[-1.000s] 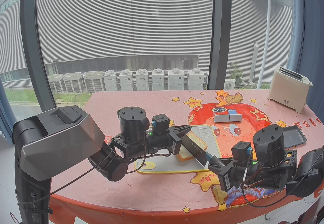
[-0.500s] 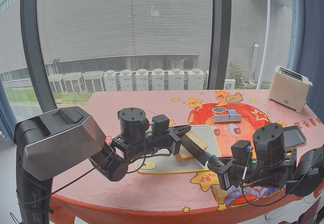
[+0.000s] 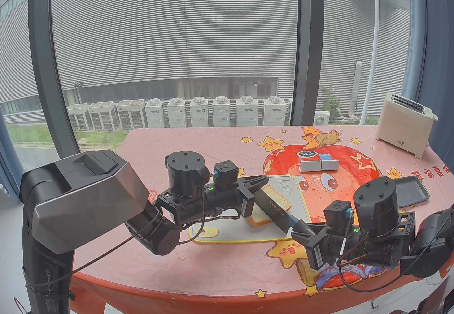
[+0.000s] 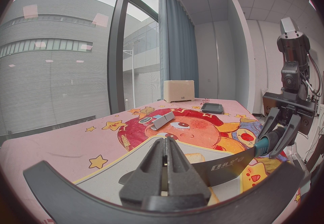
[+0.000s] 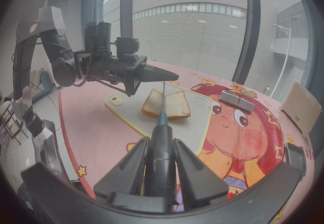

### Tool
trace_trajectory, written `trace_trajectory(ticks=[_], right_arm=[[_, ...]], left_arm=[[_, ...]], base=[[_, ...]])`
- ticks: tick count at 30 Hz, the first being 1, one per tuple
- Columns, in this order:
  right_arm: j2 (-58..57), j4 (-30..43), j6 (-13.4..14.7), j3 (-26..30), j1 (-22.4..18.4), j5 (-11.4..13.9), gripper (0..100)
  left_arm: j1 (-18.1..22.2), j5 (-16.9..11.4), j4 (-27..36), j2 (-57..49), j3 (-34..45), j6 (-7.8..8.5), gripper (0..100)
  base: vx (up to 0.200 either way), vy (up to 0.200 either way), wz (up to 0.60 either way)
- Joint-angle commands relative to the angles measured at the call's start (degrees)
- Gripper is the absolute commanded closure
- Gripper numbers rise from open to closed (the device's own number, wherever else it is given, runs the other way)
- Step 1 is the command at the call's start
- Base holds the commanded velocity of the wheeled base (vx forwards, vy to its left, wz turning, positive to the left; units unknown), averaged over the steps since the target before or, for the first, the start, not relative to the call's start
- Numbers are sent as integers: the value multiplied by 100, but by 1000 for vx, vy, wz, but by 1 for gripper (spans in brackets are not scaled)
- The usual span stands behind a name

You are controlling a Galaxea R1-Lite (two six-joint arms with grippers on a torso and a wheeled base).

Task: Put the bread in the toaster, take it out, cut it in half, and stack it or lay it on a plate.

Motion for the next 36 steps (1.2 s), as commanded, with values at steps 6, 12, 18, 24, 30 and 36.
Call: trace_trajectory(ticks=[6, 12, 18, 24, 30, 36], right_arm=[[88, 38, -5, 16, -12, -2, 100], [44, 21, 4, -28, -12, -2, 100], [36, -67, 30, -195, -4, 7, 100], [18, -58, 39, -239, 5, 7, 100], [106, 38, 21, -116, -39, -2, 100], [194, 38, 21, -98, -65, -2, 100]], left_arm=[[-40, 0, -48, -60, -12, -19, 100], [-40, 0, -30, -51, 40, -19, 100], [-22, 17, -22, 11, 251, -19, 100], [-4, 17, -13, 11, 243, -19, 100], [-4, 17, -22, 11, 207, -19, 100], [-31, 79, -22, -51, 111, -19, 100]], base=[[0, 0, 0], [0, 0, 0], [0, 0, 0], [0, 0, 0], [0, 0, 0], [0, 0, 0]])
